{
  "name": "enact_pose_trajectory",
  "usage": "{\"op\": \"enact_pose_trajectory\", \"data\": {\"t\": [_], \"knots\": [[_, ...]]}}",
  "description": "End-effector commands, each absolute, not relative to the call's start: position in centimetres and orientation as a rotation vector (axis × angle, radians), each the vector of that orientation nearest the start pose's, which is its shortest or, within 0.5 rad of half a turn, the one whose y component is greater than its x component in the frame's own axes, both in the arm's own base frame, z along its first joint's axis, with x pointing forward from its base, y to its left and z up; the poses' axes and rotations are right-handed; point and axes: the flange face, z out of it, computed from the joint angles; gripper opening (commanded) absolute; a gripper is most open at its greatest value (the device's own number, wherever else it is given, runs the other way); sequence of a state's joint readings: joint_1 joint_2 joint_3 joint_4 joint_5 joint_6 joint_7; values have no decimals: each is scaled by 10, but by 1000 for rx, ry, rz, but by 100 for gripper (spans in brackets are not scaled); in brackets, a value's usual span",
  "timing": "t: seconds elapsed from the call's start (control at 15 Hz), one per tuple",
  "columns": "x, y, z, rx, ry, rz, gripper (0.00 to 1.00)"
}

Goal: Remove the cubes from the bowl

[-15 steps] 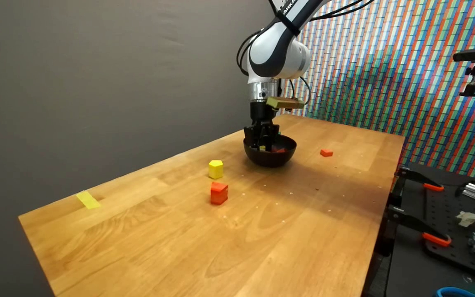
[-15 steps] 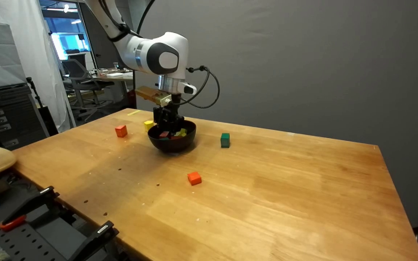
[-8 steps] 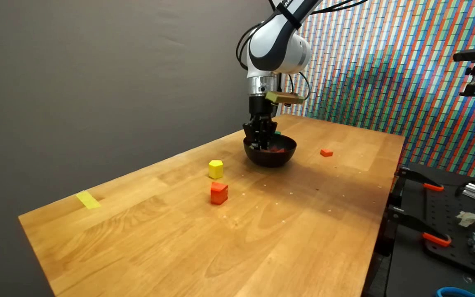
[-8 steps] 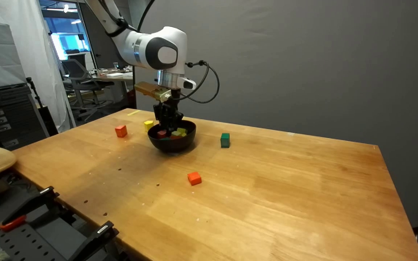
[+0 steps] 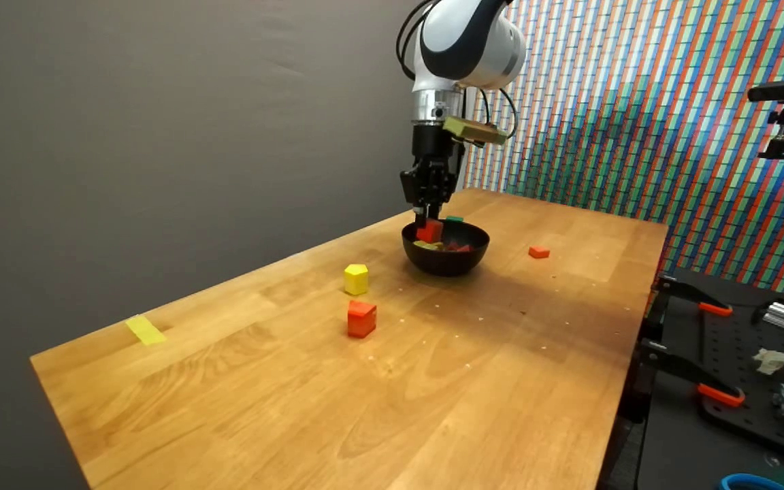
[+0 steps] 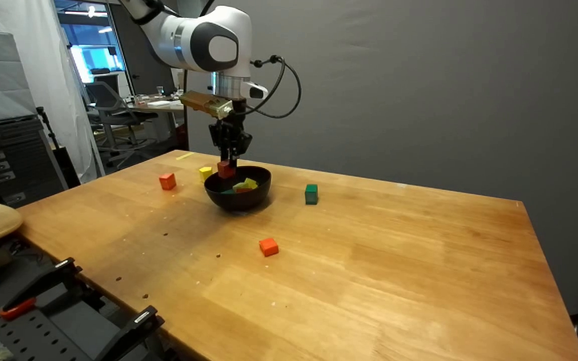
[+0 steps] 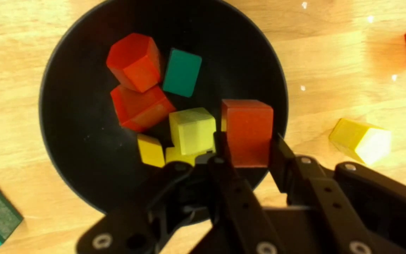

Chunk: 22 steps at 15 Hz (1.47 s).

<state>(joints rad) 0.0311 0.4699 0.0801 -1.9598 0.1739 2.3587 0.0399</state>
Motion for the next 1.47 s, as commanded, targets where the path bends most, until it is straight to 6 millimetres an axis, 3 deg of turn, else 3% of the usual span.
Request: {"op": "enact_pose_trajectory", "data": {"t": [0.0, 0.2, 0.4, 0.87, 1.07, 1.13, 1.27, 1.4], "knots": [[587, 91, 264, -2973, -69, 41, 14], [569, 117, 279, -2985, -203, 18, 14], [546, 140, 280, -2985, -342, 65, 16], [478, 162, 213, -2959, -491, 319, 16], [452, 170, 195, -2957, -544, 370, 17], [445, 171, 192, -2957, -548, 367, 53], [436, 171, 190, -2970, -546, 340, 63], [430, 165, 193, -2995, -524, 284, 80]]}}
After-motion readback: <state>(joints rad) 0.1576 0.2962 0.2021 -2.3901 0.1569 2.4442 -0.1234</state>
